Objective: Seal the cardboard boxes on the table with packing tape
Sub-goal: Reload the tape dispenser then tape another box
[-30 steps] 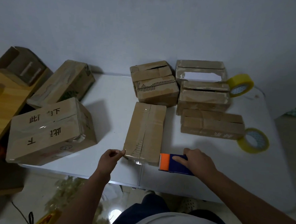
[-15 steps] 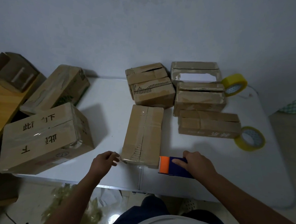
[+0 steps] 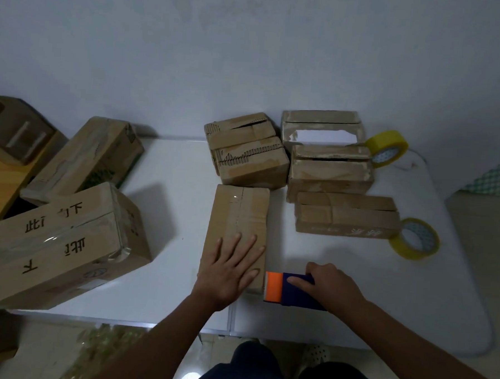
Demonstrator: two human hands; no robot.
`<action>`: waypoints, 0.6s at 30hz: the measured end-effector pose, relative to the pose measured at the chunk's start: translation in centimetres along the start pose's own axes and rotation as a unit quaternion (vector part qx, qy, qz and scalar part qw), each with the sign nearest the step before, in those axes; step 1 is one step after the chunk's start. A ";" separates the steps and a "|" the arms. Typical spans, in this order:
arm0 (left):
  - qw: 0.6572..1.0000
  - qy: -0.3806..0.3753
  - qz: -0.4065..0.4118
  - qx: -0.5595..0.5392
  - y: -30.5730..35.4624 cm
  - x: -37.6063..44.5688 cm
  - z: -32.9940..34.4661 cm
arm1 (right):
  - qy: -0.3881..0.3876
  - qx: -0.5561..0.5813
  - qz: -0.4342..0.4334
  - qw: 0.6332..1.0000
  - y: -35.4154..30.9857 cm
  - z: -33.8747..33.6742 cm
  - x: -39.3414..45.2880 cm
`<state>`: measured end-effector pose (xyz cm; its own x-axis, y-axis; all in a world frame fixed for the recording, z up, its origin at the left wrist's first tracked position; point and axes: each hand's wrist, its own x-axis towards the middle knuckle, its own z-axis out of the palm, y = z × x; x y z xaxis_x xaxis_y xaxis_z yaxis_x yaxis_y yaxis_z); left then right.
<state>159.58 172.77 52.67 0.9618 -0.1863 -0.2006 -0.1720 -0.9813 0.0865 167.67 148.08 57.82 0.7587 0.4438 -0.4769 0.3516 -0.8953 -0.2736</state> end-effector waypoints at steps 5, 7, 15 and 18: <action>0.999 0.012 -0.003 0.030 -0.2 0.2 0.5 | 0.006 0.016 -0.030 0.999 1.4 -0.2 -0.2; 0.999 0.008 0.000 0.035 -0.3 0.2 0.5 | 0.014 0.006 -0.045 0.999 2.1 -0.2 -0.6; 0.999 0.017 -0.004 0.041 -0.3 0.2 1.0 | 0.011 -0.016 -0.024 1.000 4.9 -0.8 -1.5; 0.999 0.024 -0.037 0.028 0.5 -0.3 1.1 | 0.013 -0.015 -0.014 1.000 4.4 -1.2 -1.2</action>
<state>158.98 172.24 51.71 0.9812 -0.1126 -0.1569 -0.1111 -0.9936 0.0181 168.95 143.55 58.23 0.7624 0.4677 -0.4471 0.3887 -0.8835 -0.2615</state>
